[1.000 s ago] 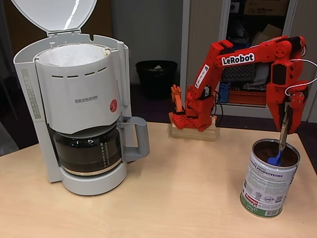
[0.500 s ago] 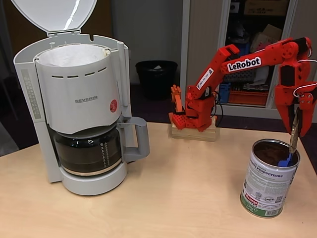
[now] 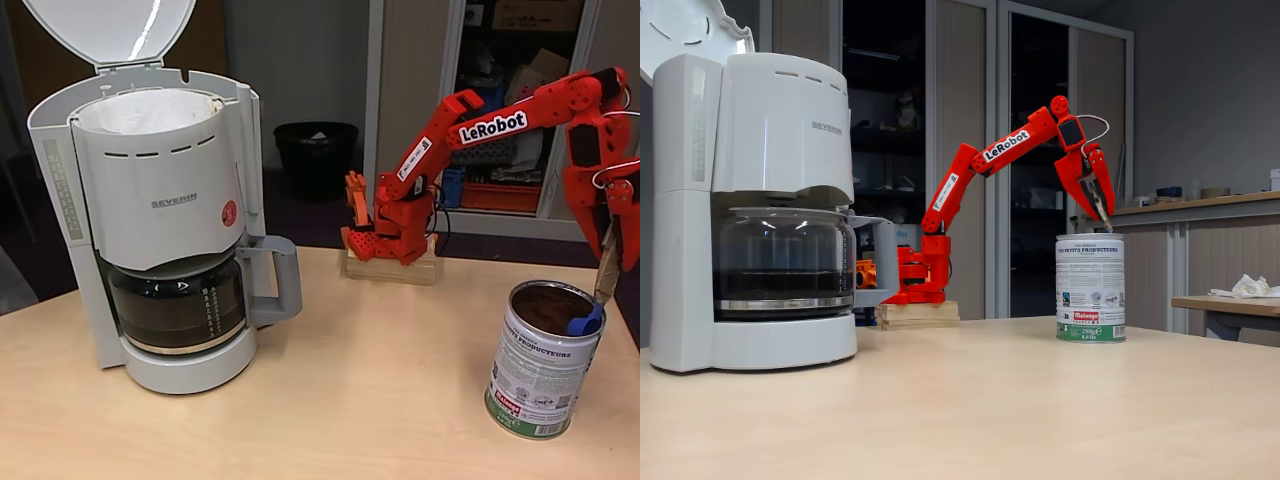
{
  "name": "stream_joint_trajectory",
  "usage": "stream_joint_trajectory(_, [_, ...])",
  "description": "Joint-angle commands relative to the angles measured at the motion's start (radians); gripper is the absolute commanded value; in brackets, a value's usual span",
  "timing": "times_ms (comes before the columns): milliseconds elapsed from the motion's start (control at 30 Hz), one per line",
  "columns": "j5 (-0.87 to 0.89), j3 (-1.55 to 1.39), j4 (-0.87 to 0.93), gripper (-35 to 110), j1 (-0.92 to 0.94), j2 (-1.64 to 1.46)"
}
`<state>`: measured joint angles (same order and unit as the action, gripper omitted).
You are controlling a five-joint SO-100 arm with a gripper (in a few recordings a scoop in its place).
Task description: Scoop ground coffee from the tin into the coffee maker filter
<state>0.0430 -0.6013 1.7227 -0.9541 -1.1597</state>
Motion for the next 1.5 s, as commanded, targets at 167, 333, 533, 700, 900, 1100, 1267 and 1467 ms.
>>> stream_joint_trajectory(167, [0.218,-0.620,-0.408,0,-0.005,-0.469])
stream_joint_trajectory(333, [0.264,-0.988,-0.640,0,0.012,-0.713])
stream_joint_trajectory(533, [0.295,-1.298,-0.772,0,0.040,-0.951])
stream_joint_trajectory(700, [0.336,-1.433,-0.715,0,0.063,-1.109])
stream_joint_trajectory(900, [0.186,-1.489,-0.644,0,0.095,-1.212])
stream_joint_trajectory(1100, [0.031,-1.476,-0.580,0,0.112,-1.224])
stream_joint_trajectory(1267, [-0.117,-1.483,-0.578,0,0.066,-1.198])
stream_joint_trajectory(1467, [-0.172,-1.494,-0.574,0,0.091,-1.187])
